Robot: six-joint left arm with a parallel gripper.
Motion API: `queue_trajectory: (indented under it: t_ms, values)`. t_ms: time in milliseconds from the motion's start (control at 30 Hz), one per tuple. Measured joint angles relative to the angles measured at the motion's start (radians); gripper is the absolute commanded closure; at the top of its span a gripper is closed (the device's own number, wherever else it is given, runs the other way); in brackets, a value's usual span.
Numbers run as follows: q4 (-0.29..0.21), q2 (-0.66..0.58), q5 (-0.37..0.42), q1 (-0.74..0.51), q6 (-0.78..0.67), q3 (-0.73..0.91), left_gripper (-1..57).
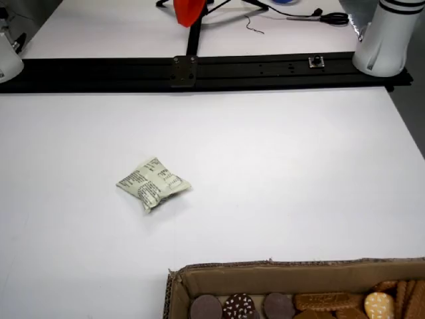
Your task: Grasp a snack and put it in the bin.
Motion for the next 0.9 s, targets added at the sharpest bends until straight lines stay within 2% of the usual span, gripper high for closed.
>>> queue_trajectory:
  t_ms: [433,900]
  values:
    - [-0.002,0.0,0.032,0.008,0.077,0.0,56.7]
    - [-0.001,0.03,-0.059,0.031,0.131,-0.019,56.9]
